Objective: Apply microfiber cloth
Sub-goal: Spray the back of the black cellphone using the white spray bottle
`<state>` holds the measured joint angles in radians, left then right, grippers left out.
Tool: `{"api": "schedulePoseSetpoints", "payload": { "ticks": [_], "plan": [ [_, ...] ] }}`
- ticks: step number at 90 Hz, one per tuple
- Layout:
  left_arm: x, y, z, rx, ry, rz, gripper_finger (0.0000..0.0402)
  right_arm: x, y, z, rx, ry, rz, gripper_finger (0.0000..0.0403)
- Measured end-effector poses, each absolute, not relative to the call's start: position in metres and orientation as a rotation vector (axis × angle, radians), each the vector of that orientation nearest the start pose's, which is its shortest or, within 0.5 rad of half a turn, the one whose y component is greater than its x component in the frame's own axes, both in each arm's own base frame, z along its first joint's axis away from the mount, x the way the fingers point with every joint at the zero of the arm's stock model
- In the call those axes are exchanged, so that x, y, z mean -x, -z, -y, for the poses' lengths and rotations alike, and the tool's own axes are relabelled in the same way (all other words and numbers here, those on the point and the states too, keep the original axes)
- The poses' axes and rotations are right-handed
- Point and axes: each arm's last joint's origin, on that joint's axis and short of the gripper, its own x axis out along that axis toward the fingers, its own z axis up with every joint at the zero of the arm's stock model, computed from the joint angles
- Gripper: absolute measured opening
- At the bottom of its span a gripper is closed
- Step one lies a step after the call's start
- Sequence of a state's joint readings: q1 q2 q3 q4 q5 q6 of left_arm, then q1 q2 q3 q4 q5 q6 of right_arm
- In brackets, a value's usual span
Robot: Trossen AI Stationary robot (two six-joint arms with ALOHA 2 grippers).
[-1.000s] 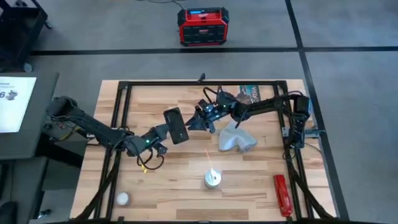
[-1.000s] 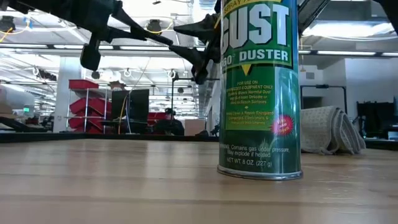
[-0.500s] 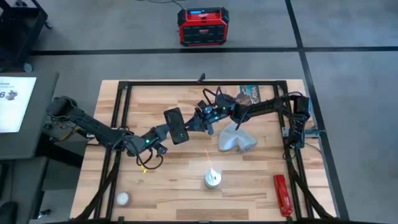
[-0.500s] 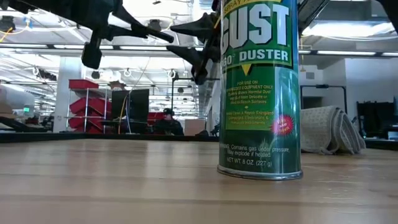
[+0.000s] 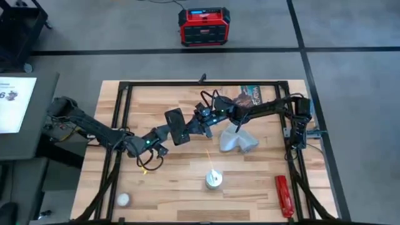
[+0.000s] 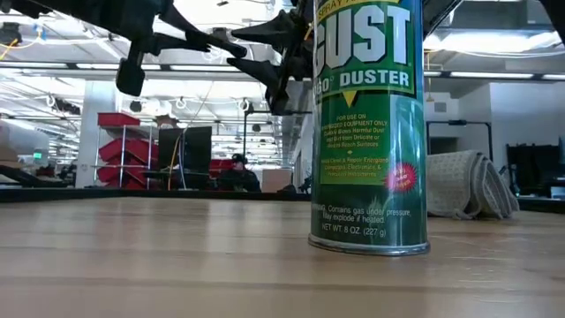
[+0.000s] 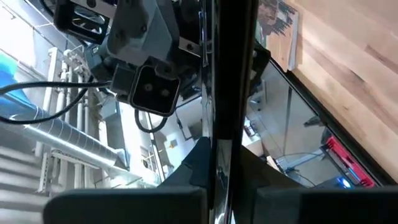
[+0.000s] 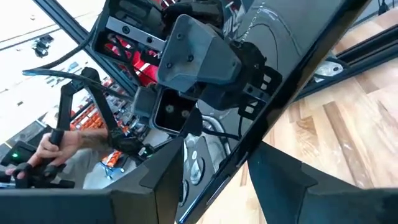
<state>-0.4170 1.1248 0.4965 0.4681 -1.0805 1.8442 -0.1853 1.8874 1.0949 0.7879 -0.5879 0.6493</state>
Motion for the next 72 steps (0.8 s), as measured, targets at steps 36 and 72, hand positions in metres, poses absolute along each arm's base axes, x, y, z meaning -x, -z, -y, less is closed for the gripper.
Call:
{"api": "schedulePoseSetpoints", "payload": {
  "ticks": [36,72],
  "plan": [
    [-0.210,-0.228,0.065,-1.934,-0.335,-0.762,0.0003,-0.420,-0.201,0.060,-0.695,-0.377,-0.159,0.0028],
    [-0.211,-0.230,0.064,-1.885,-0.355,-0.732,0.0003,-0.445,-0.190,0.059,-0.724,-0.542,-0.040,0.0036]
  ]
}}
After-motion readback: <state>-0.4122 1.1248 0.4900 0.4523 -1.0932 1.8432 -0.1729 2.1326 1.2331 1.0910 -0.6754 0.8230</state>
